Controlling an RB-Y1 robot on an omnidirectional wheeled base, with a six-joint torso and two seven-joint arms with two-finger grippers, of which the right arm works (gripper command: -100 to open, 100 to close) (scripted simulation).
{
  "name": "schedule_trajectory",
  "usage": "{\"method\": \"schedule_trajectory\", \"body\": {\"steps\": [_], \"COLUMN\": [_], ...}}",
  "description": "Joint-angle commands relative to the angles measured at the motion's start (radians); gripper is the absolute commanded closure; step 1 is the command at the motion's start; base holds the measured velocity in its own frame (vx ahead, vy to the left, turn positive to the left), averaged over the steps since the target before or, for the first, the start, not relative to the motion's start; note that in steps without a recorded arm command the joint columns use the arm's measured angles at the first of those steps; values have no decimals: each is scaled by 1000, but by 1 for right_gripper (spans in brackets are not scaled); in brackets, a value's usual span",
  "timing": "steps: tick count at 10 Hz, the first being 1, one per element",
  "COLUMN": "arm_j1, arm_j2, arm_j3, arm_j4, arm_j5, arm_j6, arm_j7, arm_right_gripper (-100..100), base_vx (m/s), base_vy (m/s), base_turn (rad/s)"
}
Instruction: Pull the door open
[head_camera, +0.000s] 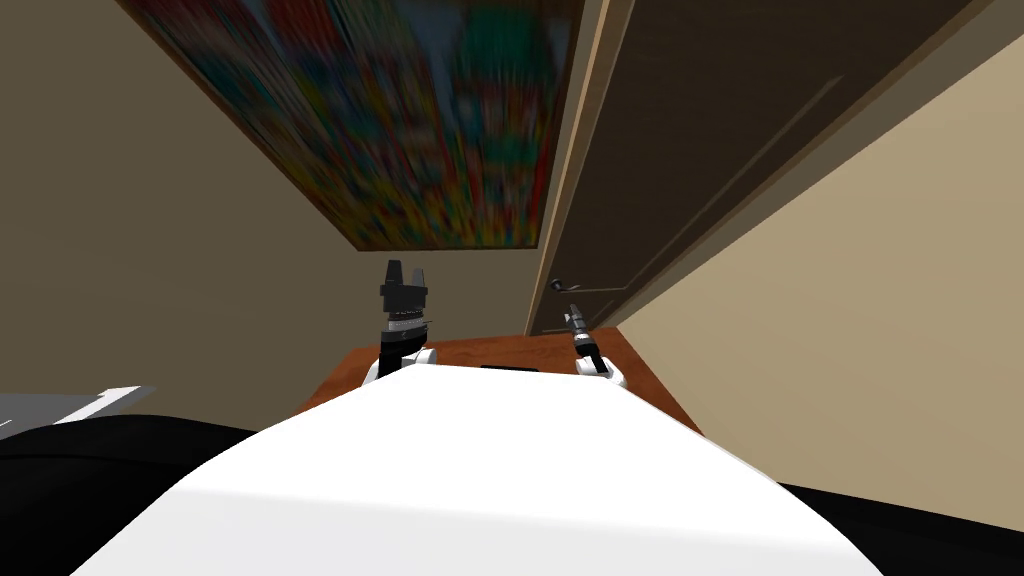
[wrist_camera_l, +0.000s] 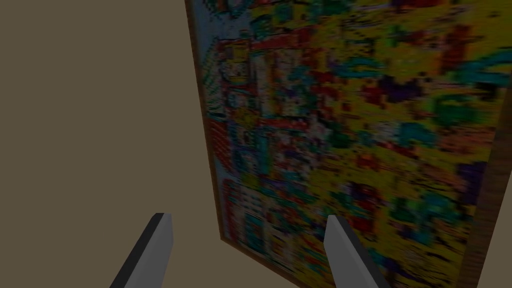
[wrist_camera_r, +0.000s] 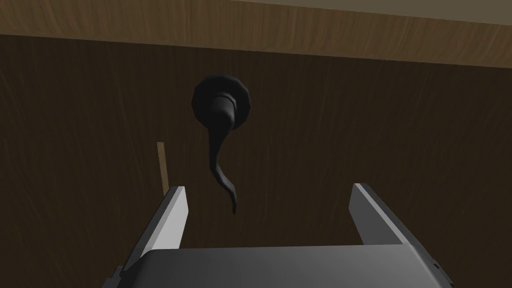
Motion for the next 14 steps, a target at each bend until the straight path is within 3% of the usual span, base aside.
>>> {"method": "schedule_trajectory", "body": {"steps": [1, 5, 6, 12, 14], "arm_j1": [-11, -40, -35, -116, -131], "arm_j2": [-15, -40, -37, -36, -36], "arm_j3": [10, 27, 25, -14, -21], "arm_j4": [41, 126, 115, 260, 286], "arm_j5": [-7, -18, -17, -95, -110], "arm_j6": [-7, -21, -19, -41, -45], "arm_j7": [-7, -21, -19, 16, 22], "arm_right_gripper": [-100, -100, -100, -100, -100], "base_vx": [60, 85, 23, 39, 34], "base_vy": [-128, -123, -43, -4, -13], "base_turn": [149, 98, 15, 194, 87]}}
